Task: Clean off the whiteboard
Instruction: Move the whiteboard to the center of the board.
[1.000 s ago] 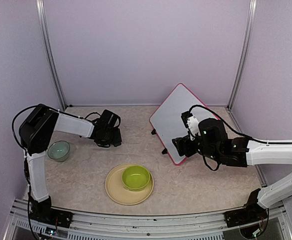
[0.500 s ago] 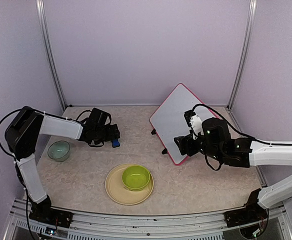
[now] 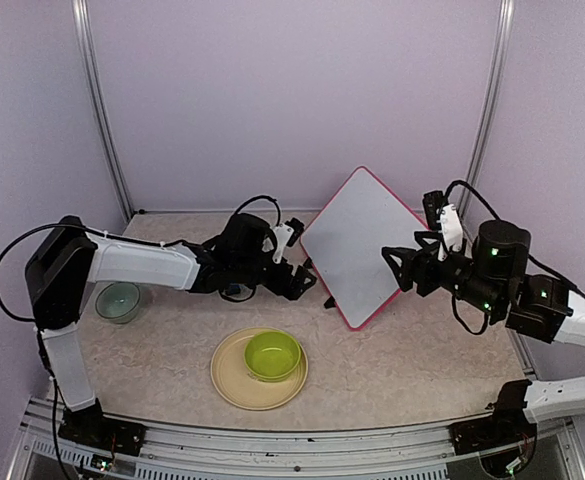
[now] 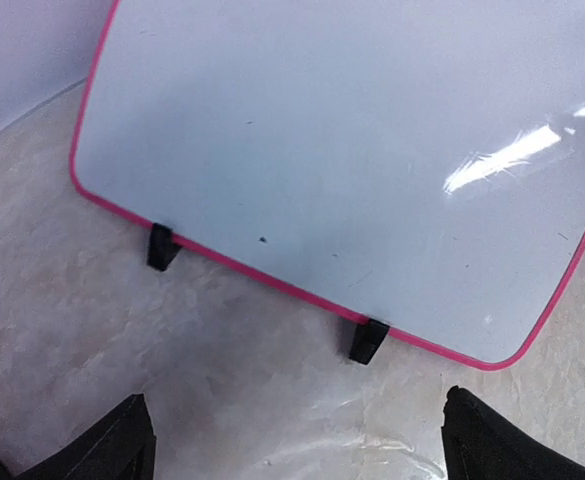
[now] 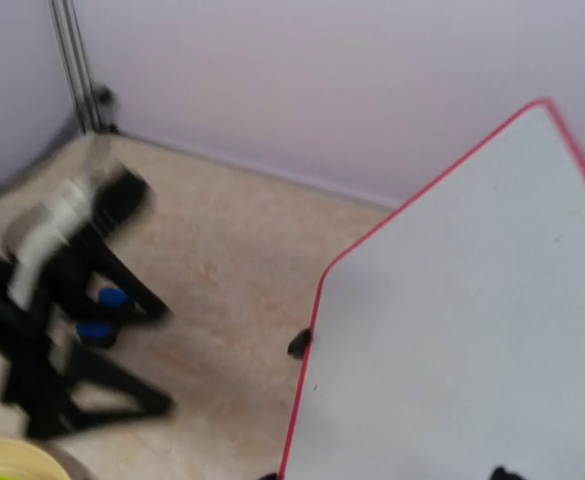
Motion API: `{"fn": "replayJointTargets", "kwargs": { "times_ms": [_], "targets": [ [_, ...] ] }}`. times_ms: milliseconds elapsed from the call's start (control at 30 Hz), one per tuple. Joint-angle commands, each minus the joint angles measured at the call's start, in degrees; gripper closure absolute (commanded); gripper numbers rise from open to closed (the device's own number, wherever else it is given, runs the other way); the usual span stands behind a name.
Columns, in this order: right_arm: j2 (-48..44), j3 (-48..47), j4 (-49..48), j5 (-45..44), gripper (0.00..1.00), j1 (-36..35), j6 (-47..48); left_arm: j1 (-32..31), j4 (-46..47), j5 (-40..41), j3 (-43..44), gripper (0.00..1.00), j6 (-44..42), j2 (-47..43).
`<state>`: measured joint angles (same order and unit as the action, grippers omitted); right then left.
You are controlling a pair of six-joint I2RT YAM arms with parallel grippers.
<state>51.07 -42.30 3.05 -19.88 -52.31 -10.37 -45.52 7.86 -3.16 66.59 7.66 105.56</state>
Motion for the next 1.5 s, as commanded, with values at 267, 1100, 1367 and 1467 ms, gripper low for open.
{"fn": "replayJointTargets", "kwargs": {
  "times_ms": [267,1100,1367,1467],
  "targets": [
    [-5.68,-1.73,4.59,-1.47,0.18,0.7,1.66,-1.94,-9.66,-5.03,14.6,0.09,-14.98,14.75],
    [-6.76,0.33,2.65,-4.35,0.17,0.82,1.92,-2.12,-9.41,-8.82,23.98,0.13,-18.43,25.59],
    [-6.97,0.47,2.41,-4.54,0.17,0.96,1.97,-3.03,-9.97,-7.62,27.21,0.2,-18.12,28.75],
    [-7.2,0.55,2.45,-4.6,0.17,0.91,1.8,-3.17,-9.34,-7.36,27.32,0.26,-17.91,29.17]
  ]
}}
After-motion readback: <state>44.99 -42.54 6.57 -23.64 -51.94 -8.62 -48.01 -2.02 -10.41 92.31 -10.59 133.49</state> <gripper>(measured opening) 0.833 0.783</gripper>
